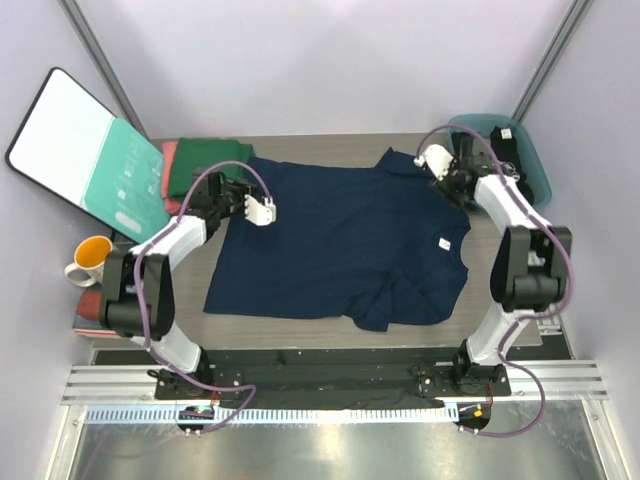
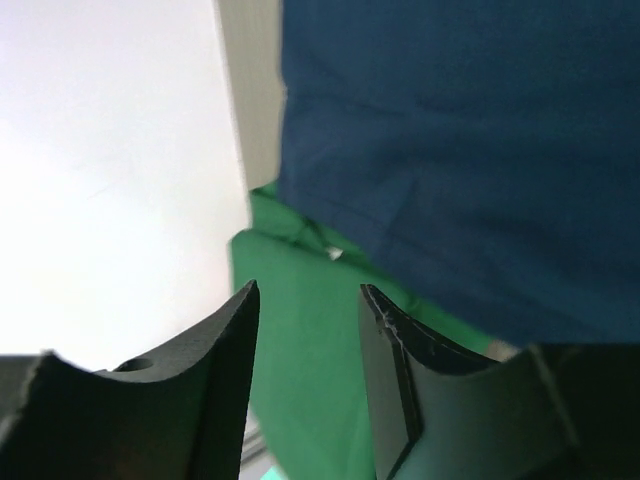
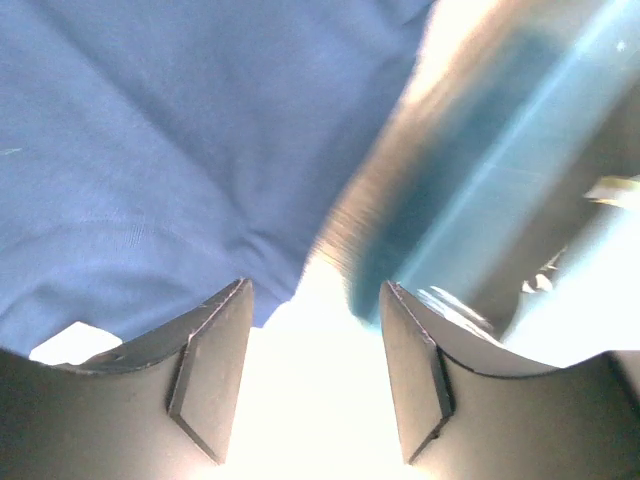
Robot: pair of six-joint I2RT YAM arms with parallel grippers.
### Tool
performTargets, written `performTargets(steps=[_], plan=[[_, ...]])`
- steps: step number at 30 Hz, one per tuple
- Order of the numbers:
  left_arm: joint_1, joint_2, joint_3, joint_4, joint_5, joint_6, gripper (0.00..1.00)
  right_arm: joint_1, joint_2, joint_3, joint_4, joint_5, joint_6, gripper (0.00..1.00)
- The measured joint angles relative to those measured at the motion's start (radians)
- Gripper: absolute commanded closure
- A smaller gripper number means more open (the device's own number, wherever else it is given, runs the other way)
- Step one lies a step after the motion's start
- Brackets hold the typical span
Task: Fold and stack the t-shirts
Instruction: Grap the side of the flattened tshirt closest away from the robot with both arms
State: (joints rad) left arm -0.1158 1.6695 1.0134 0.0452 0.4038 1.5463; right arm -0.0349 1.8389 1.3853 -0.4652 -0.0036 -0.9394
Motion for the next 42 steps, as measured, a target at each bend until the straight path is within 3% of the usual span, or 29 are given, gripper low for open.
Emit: performTargets(steps=[3, 8, 17, 25, 31, 35, 42], plan=[[0.0, -0.101, -0.017, -0.06, 0.002, 0.007, 0.51, 0.001, -0.129, 0.007, -0.072, -0.066, -0.073, 0.39], [0.0, -0.301, -0.035, -0.295, 0.032, 0.106, 0.51, 0.021, -0.292, 0.01, -0.314, -0.175, -0.242, 0.4], [0.0, -0.418, -0.168, -0.629, 0.071, 0.242, 0.5, 0.142, -0.261, -0.092, -0.571, -0.28, -0.323, 0.4], [0.0, -0.592, -0.267, -0.868, 0.027, 0.357, 0.51, 0.27, -0.273, -0.21, -0.581, -0.345, -0.386, 0.39], [0.0, -0.639, -0.317, -0.986, -0.023, 0.418, 0.52, 0.344, -0.324, -0.322, -0.5, -0.324, -0.378, 0.42], [0.0, -0.651, -0.321, -1.051, -0.035, 0.43, 0.52, 0.377, -0.273, -0.266, -0.463, -0.307, -0.237, 0.43], [0.0, -0.773, -0.434, -1.085, -0.047, 0.423, 0.51, 0.325, -0.245, -0.212, -0.391, -0.375, -0.011, 0.41]])
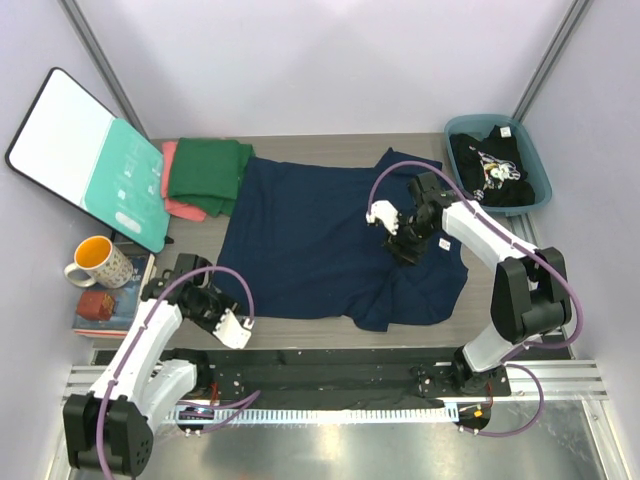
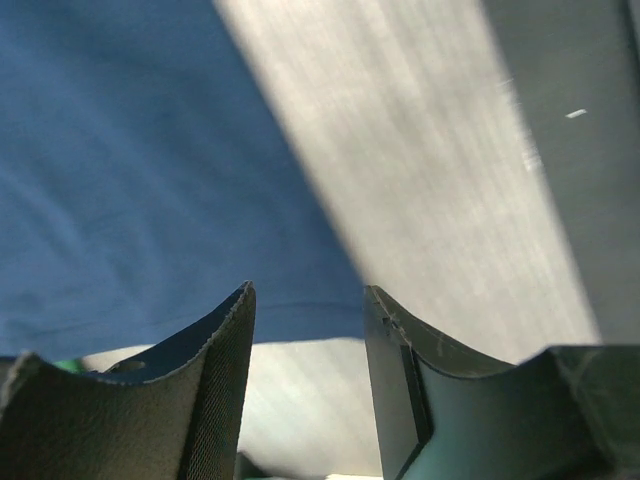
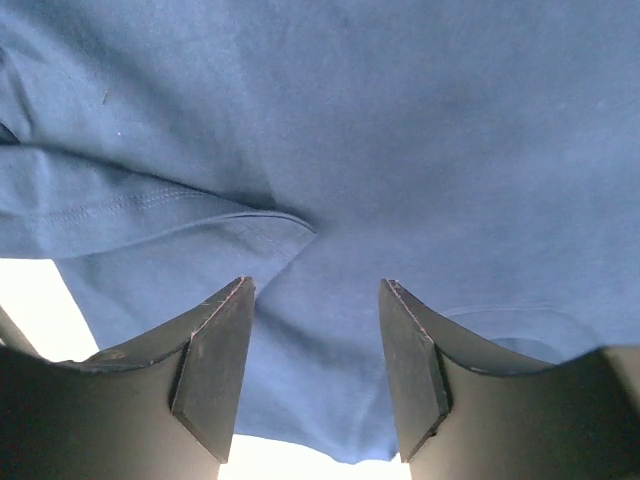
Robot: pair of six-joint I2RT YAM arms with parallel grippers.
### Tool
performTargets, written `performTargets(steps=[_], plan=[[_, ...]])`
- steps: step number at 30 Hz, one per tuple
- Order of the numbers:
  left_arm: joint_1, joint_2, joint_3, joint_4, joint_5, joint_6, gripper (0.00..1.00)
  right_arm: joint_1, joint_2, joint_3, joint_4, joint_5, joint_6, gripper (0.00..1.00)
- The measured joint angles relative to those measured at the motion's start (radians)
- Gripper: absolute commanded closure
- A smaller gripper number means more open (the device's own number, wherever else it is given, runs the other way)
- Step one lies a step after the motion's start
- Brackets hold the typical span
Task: Fold and stack the t-shirts
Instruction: Grap the side of the flattened tshirt closest away from the robot with both arms
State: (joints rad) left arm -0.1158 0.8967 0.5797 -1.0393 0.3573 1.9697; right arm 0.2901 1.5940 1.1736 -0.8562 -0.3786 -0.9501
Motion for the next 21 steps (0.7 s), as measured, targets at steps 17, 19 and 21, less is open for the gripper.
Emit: performTargets(steps=[17, 19, 21], plan=[[0.0, 0.004, -0.167, 0.162, -0.089, -0.087, 0.59, -0.003, -0.072, -0.087, 0.083, 0.003, 0.089, 0.42], [0.0, 0.04, -0.163, 0.233, -0.106, -0.104, 0.59, -0.003, -0.086, -0.089, 0.086, 0.01, 0.09, 0.42], [0.0, 0.073, -0.159, 0.296, -0.124, -0.124, 0.6, -0.003, -0.096, -0.092, 0.089, 0.016, 0.089, 0.42]])
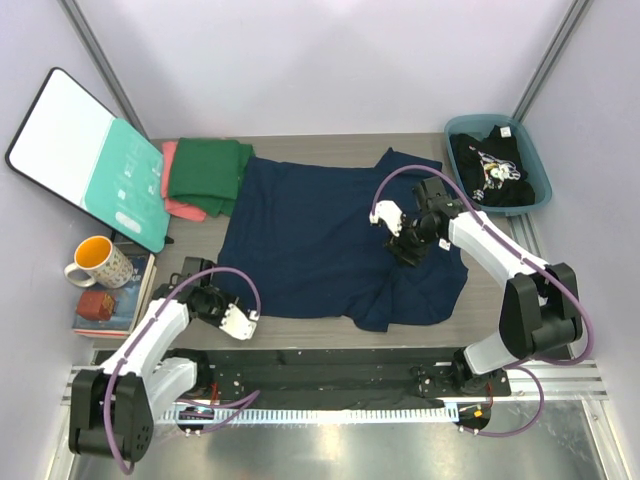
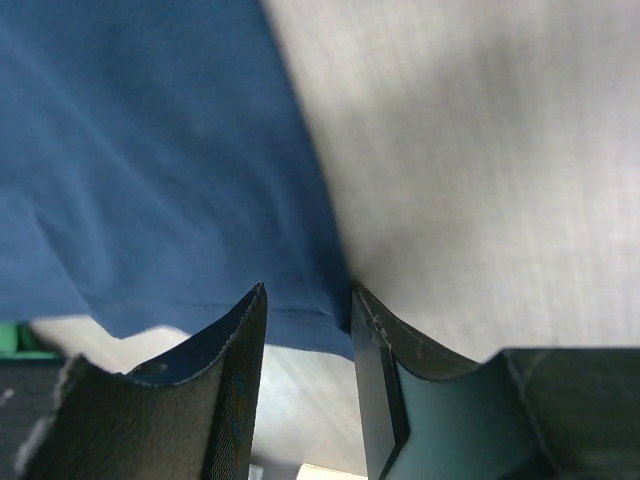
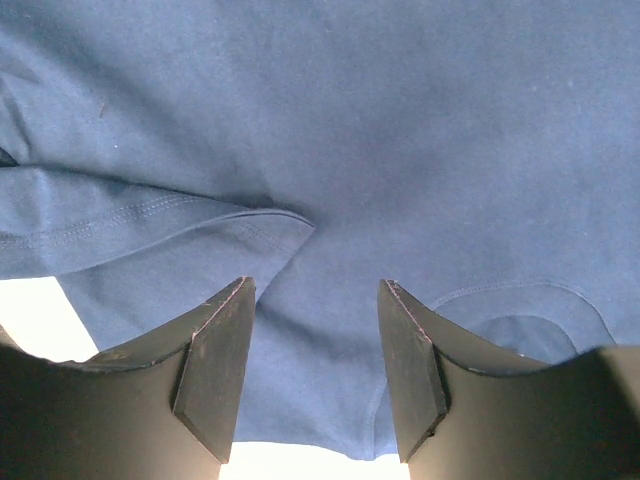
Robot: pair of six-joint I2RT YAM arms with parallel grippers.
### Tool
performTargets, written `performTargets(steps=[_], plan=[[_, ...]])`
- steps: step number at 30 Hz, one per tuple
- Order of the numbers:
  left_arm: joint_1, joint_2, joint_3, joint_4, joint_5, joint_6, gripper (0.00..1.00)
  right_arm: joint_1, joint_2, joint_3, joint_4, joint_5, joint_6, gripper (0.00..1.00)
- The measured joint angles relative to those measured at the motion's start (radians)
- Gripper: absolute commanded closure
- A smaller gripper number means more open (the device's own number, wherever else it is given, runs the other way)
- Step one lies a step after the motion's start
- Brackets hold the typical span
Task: Fold and stack the t-shirts
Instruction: Grap the side of the flattened tshirt closest away from the robot with both arms
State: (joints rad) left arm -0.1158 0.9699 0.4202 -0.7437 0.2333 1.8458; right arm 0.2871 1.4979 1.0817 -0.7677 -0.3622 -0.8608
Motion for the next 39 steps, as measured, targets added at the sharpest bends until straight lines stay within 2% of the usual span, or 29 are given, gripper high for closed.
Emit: performTargets(steps=[5, 8, 9, 12, 22, 31, 34, 39], plan=[[0.0, 0.066, 0.023, 0.089, -0.047, -0.057, 0.62, 0.0, -0.008, -0.012, 0.004, 0.009, -0.001, 0.43], [0.0, 0.077, 0.032, 0.089, -0.056, -0.073, 0.67, 0.0, -0.008, -0.014, 0.004, 0.013, -0.003, 0.43], [0.0, 0.074, 0.032, 0.082, -0.058, -0.077, 0.81, 0.0, -0.008, -0.014, 0.005, 0.013, -0.004, 0.44], [0.0, 0.07, 0.032, 0.045, -0.058, -0.082, 1.0, 0.0, -0.008, -0.014, 0.005, 0.013, -0.005, 0.44], [0.0, 0.094, 0.066, -0.038, -0.039, -0.082, 1.0, -0.018, 0.018, -0.014, 0.016, -0.029, 0.056, 0.4], [0.0, 0.119, 0.183, -0.047, -0.017, -0.095, 1.0, -0.066, 0.148, 0.003, 0.025, -0.087, 0.121, 0.41], [0.0, 0.132, 0.217, -0.045, -0.011, -0.103, 1.0, -0.076, 0.201, 0.029, 0.009, -0.097, 0.111, 0.42], [0.0, 0.144, 0.225, -0.042, -0.005, -0.108, 1.0, -0.083, 0.243, 0.063, -0.023, -0.126, 0.085, 0.51]])
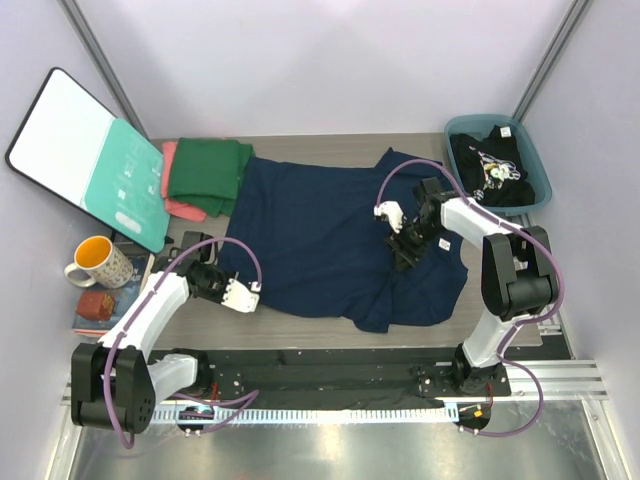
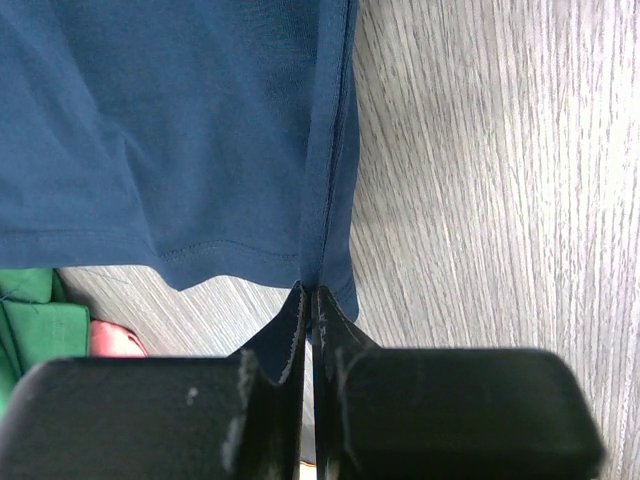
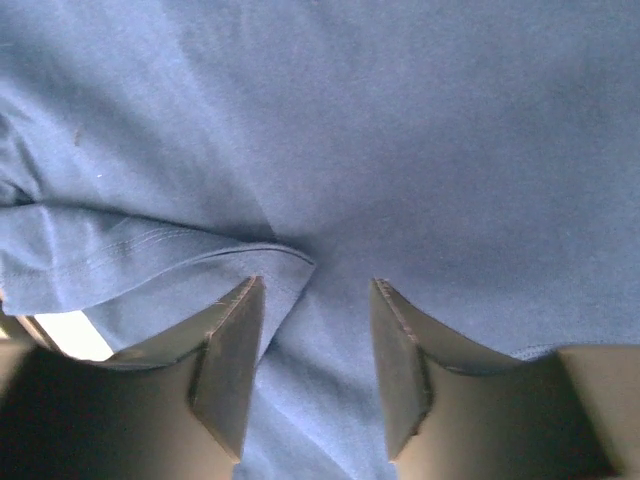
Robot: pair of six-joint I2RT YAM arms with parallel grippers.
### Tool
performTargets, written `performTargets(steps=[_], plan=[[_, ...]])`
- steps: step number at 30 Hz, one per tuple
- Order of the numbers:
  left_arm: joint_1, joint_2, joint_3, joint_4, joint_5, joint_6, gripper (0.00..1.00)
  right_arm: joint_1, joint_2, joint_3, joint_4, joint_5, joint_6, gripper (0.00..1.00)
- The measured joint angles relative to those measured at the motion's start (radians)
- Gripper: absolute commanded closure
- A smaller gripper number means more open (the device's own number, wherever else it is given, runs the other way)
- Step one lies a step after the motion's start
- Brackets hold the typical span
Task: Fold and stack the t-shirts
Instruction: Grap the side of the flattened tshirt closest away from the robot with both arms
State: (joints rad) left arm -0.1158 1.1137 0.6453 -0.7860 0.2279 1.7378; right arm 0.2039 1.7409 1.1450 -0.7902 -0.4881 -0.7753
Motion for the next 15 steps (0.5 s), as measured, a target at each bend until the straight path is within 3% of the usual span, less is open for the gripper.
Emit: performTargets(steps=[4, 8, 15], plan=[[0.0, 0.005, 0.0, 0.0, 0.0, 0.0, 1.0, -0.002, 0.003, 0.009, -0.033, -0.029, -0.028, 0.55], [0.0, 0.017, 0.008, 0.003, 0.0, 0.0, 1.0, -0.002, 0.003, 0.011, -0.074, -0.058, -0.056, 0.5], [0.0, 0.037, 0.023, 0.01, 0.0, 0.0, 1.0, -0.002, 0.002, -0.011, -0.086, -0.072, -0.08, 0.49]])
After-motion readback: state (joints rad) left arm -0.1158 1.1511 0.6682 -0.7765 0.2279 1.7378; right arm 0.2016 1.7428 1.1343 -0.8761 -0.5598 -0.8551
